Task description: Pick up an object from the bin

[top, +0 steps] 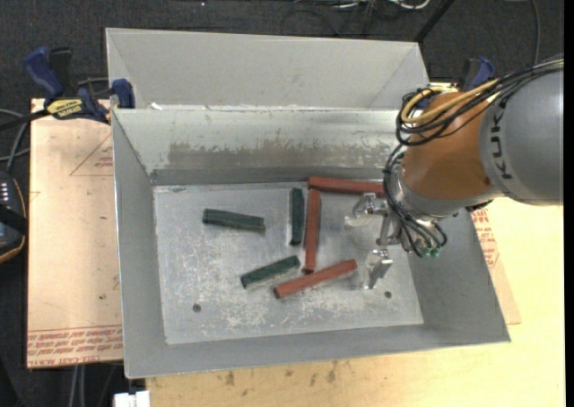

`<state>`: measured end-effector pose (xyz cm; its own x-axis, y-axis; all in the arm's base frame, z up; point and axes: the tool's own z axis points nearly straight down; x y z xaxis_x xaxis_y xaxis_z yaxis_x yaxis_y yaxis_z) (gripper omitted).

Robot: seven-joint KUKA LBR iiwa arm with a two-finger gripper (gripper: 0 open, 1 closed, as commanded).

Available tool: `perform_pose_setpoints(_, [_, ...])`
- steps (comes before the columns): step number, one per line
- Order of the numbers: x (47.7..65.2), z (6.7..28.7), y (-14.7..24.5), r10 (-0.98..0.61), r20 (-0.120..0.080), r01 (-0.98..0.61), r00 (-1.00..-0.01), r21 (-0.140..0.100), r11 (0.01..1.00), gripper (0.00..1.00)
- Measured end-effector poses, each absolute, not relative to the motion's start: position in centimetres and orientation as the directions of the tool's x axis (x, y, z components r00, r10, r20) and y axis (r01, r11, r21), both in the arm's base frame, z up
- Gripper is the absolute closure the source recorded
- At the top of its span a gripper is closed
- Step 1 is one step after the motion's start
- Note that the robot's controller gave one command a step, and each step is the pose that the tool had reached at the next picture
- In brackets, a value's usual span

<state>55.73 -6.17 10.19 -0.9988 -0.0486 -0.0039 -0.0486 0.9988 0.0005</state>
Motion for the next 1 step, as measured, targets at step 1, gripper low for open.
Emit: perform_pose_setpoints(1, [55.87,7.86,-4.70,-0.157,-0.020,-0.157,-0.987,-0.004,0.988,1.00])
